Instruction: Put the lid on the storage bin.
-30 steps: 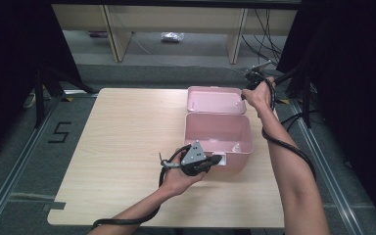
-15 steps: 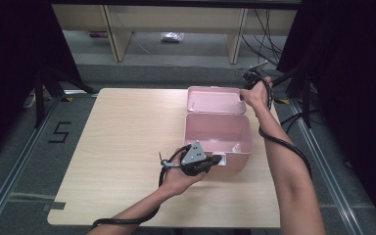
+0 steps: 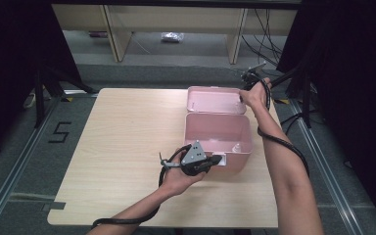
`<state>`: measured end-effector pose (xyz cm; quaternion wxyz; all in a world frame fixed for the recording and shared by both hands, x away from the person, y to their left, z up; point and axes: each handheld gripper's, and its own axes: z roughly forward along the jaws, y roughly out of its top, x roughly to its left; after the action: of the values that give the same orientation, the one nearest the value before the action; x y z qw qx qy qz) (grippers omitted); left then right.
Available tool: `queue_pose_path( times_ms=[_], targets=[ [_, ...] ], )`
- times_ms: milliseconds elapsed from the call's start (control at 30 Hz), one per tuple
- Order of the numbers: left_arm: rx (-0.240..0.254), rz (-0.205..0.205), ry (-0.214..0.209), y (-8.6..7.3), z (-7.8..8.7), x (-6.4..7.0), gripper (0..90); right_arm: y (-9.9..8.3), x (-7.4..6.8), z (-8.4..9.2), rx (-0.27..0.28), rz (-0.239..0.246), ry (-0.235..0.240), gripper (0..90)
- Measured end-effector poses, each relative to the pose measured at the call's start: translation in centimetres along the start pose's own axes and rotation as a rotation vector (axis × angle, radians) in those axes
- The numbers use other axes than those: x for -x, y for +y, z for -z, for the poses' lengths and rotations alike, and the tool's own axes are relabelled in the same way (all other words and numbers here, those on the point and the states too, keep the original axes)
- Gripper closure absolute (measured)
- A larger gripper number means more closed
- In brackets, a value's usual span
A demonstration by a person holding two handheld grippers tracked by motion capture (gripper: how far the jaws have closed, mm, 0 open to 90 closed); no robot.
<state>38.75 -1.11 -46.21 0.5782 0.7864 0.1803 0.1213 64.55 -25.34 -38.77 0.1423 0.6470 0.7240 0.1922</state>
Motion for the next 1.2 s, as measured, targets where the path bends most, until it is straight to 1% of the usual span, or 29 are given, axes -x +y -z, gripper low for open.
queue_pose_path(
  times_ms=[33,67,133,333,400,433,467,533,600,633,700,767,800,833,867,900,933,967,1000,1033,1067,1133,1167,1200],
  targets=[
    [0.000,0.000,0.000,0.0,0.0,0.0,90.0,0.0,0.0,0.0,0.000,0.000,0.000,80.7],
    [-0.001,0.000,-0.001,0.0,0.0,0.0,90.0,0.0,-0.1,0.0,-0.008,-0.014,0.006,80.8],
    [-0.001,0.001,-0.002,0.0,0.0,0.0,90.0,0.0,0.0,0.0,-0.013,-0.006,0.006,80.8],
    [-0.001,0.001,-0.001,0.0,0.0,0.0,90.0,0.0,-0.2,-0.2,-0.015,-0.019,0.000,81.8],
    [-0.001,0.001,-0.002,0.0,0.0,0.0,90.0,0.0,-0.2,-0.3,-0.015,-0.036,0.002,83.2],
    [-0.002,0.001,-0.002,0.0,0.0,0.0,90.0,0.0,0.1,-0.3,-0.010,-0.002,-0.003,83.5],
    [-0.002,0.002,-0.002,0.0,0.0,0.0,90.0,0.0,0.0,-0.3,-0.007,-0.011,-0.002,83.8],
    [-0.004,0.001,-0.002,0.0,0.0,0.0,90.0,0.0,0.0,-0.3,-0.007,-0.013,-0.001,84.3],
    [-0.004,0.000,-0.002,0.0,0.0,0.0,90.0,0.0,-0.2,-0.2,-0.014,-0.057,0.003,85.0],
    [-0.004,0.000,-0.002,0.0,0.0,0.0,90.0,0.0,-0.2,-0.1,-0.012,-0.057,0.004,85.2],
    [-0.005,0.000,-0.001,0.0,0.0,0.0,90.0,0.0,0.0,-0.1,-0.006,-0.039,0.001,85.5],
    [-0.007,0.002,0.000,0.0,0.0,0.0,90.0,0.0,0.0,0.0,-0.001,-0.038,0.002,85.9],
    [-0.008,0.002,0.001,0.1,0.0,0.0,90.0,0.0,0.0,0.1,0.010,-0.042,0.000,86.0],
    [-0.009,0.002,0.000,0.1,0.0,0.0,90.0,0.0,-0.1,0.1,0.005,-0.050,0.002,86.1],
    [-0.010,0.002,0.000,0.1,0.0,0.0,90.0,0.0,-0.3,0.2,-0.002,-0.075,0.006,86.2],
    [-0.010,0.003,-0.001,0.1,0.0,0.0,90.0,0.0,-0.1,0.3,0.009,-0.043,0.001,86.3],
    [-0.010,0.002,-0.001,0.1,0.0,0.0,90.0,-0.1,0.0,0.3,0.017,-0.031,-0.005,86.5],
    [-0.011,0.004,-0.001,0.1,0.0,0.0,90.0,-0.1,-0.1,0.4,0.019,-0.039,0.000,86.5],
    [-0.011,0.004,-0.001,0.1,0.0,0.0,90.0,-0.1,-0.1,0.3,0.036,-0.036,-0.004,86.6],
    [-0.012,0.005,-0.002,0.1,0.0,0.0,90.0,-0.1,-0.2,0.5,0.021,-0.050,-0.001,86.7],
    [-0.012,0.005,-0.002,0.1,0.0,0.0,90.0,-0.1,-0.2,0.6,0.023,-0.056,-0.001,86.7],
    [-0.013,0.005,-0.003,0.1,0.0,0.0,90.0,-0.1,-0.1,0.6,0.035,-0.038,-0.002,86.8],
    [-0.014,0.004,-0.003,0.1,0.0,0.0,90.0,-0.1,-0.2,0.7,0.044,-0.048,-0.004,86.9],
    [-0.014,0.003,-0.003,0.1,0.0,0.0,90.0,-0.1,-0.4,0.8,0.032,-0.071,0.003,86.9]
  ],
)
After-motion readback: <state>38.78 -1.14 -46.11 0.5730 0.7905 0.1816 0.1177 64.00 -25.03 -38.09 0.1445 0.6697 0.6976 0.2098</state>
